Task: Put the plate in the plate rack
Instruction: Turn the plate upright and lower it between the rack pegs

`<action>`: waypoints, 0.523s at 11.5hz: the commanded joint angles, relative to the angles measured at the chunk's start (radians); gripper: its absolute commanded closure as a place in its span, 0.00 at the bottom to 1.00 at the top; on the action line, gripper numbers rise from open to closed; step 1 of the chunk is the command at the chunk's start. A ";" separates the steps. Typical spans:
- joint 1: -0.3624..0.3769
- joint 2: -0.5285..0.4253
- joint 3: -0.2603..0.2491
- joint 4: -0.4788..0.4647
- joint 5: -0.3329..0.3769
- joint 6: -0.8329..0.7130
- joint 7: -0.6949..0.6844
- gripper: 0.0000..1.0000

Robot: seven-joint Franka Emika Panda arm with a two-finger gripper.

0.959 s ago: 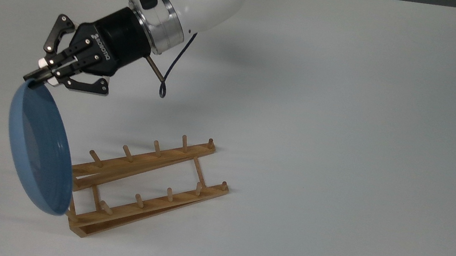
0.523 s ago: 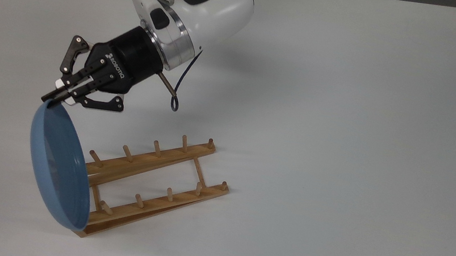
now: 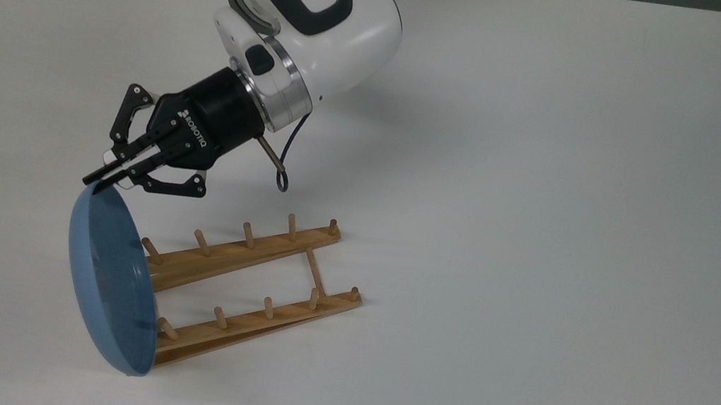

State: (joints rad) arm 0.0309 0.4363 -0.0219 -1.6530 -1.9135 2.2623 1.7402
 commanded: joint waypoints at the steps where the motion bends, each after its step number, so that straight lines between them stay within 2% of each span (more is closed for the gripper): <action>1: 0.012 0.022 -0.004 0.018 -0.029 -0.032 0.025 0.65; 2: 0.011 0.021 -0.004 0.018 -0.025 -0.032 0.028 0.42; 4: 0.009 0.018 -0.004 0.027 -0.019 -0.032 0.030 0.24; 6: 0.006 0.001 -0.003 0.033 0.008 -0.029 0.033 0.25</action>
State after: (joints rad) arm 0.0307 0.4493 -0.0220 -1.6400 -1.9136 2.2545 1.7495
